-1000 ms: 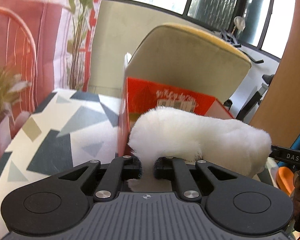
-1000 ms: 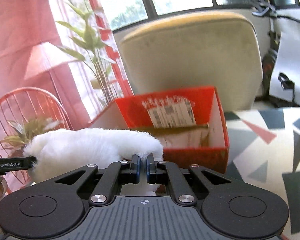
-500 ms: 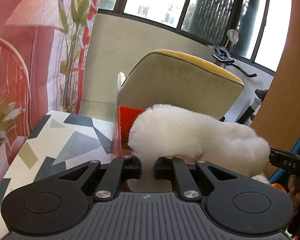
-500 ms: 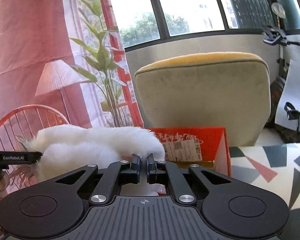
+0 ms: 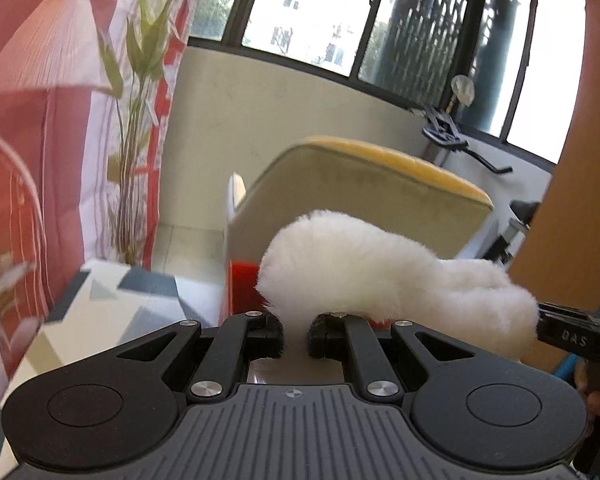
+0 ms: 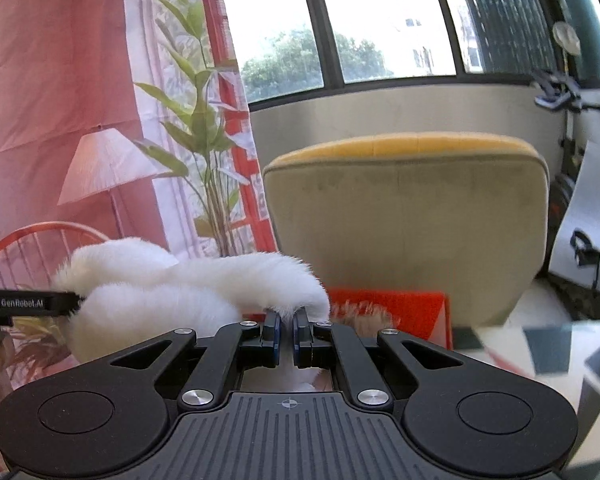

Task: Organize soft objects
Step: 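Lift the fluffy item with both grippers and carry it over the red box, then lower the fluffy item into the red box and open both grippers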

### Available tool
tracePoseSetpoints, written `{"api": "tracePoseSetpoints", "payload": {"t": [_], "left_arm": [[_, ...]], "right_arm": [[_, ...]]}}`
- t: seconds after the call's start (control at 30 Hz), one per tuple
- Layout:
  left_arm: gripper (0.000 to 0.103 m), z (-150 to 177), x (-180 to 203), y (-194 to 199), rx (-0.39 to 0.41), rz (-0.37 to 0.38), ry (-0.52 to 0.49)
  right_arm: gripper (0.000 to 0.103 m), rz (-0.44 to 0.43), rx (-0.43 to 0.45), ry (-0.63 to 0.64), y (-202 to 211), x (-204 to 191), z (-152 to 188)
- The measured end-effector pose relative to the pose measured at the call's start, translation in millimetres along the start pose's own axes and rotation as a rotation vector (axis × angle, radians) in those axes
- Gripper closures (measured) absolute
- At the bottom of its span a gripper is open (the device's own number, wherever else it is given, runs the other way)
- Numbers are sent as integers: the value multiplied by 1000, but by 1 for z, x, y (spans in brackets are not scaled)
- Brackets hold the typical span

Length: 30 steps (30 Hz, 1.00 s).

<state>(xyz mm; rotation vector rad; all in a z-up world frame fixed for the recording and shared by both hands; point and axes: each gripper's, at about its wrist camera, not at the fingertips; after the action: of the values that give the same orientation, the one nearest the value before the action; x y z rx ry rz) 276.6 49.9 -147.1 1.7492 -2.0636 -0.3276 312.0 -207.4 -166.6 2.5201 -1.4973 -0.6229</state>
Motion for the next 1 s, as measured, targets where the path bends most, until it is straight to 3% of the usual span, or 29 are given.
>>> {"api": "tracePoseSetpoints", "payload": {"t": [0.2, 0.43, 0.77, 1.0], "left_arm": [[92, -30, 5, -33, 34, -17, 17], [92, -36, 4, -86, -55, -36, -18], [92, -18, 3, -171, -270, -47, -74], [92, -3, -1, -197, -367, -50, -93]], "right_arm": [[98, 32, 17, 30, -30, 13, -34], [98, 68, -68, 70, -77, 41, -55], [98, 123, -300, 56, -151, 93, -26], [98, 146, -408, 43, -183, 111, -6]]}}
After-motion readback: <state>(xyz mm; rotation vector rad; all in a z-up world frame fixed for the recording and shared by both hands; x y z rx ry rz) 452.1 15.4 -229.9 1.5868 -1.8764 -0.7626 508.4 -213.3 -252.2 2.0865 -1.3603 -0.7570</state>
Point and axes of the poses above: each gripper's, at about its wrist camera, not at the fingertips, and y roughly against the way its jaws point, x to its right, z to its underside, and after that the axes turned 7 degrees about -z, right-handed
